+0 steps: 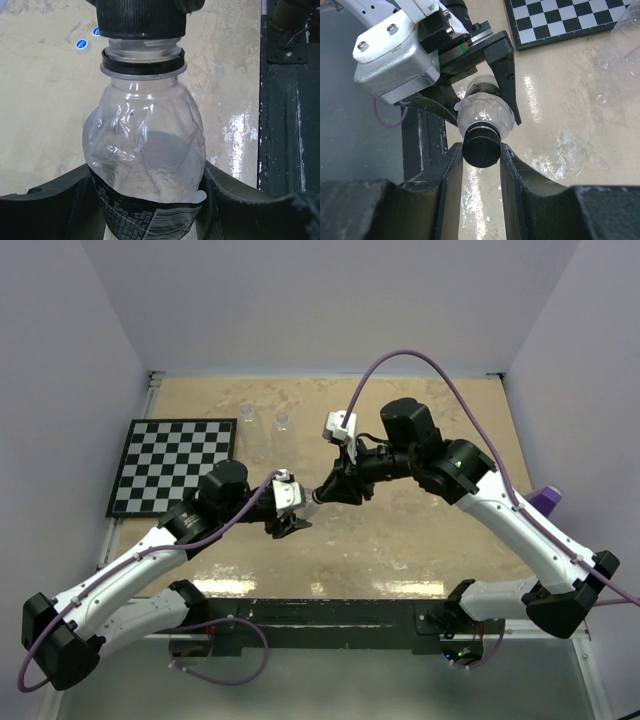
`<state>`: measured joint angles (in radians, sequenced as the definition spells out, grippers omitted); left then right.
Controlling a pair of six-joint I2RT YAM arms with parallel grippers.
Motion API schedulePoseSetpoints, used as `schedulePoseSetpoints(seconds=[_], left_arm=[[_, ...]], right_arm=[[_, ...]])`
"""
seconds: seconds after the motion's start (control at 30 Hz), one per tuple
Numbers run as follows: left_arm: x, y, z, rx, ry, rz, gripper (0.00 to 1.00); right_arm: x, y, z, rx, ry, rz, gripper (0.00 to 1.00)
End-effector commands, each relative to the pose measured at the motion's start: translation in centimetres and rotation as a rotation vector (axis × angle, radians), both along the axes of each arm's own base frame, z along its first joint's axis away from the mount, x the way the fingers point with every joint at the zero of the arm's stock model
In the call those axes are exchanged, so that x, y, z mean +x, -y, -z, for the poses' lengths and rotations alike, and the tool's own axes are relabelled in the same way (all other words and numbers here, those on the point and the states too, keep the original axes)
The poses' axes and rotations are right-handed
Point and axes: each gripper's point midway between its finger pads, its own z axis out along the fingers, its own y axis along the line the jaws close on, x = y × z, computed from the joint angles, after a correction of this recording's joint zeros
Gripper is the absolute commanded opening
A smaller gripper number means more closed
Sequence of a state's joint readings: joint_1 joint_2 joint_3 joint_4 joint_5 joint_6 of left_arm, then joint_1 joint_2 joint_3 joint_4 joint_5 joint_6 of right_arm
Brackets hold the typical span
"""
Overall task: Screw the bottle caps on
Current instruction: Screw the bottle cap onto the plastic bottle.
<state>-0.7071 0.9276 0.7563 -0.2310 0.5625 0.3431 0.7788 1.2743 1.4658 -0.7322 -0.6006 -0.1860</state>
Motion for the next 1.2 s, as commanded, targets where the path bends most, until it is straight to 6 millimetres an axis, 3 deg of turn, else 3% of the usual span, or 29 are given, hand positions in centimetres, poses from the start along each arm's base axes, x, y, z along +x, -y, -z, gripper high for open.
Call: schedulePoseSetpoints(seconds=[0.0,0.5,0.77,1.0,1.17], left_arm=[[-0.3,0.9,-4.1,-0.085,0.101,0.063,0.0],[1.0,1.1,-6.3,-0.198,0.124,-0.074,0.0],[1.0,1.1,-5.9,-0.18,0.155,-0.094,0.0],[0.2,2.6,-8.0,-0.312,0.226,-0.06,0.0],[0.3,2.4,-9.3,-0.433,0.256,-0.108,0.0]], right_arm=[[0.0,-0.3,0.2,0.0,0.003,-0.02,0.16],[1.5,-0.5,0.1,0.004,-0.043,0.109,0.12],[1.7,-0.6,0.3,-0.017,-0.09,0.138,0.1],[1.2,-1.0,0.7,-0.011,-0.141,0.125,0.08],[1.7,-1.1,0.8,-0.008,-0.174,0.175,0.07]])
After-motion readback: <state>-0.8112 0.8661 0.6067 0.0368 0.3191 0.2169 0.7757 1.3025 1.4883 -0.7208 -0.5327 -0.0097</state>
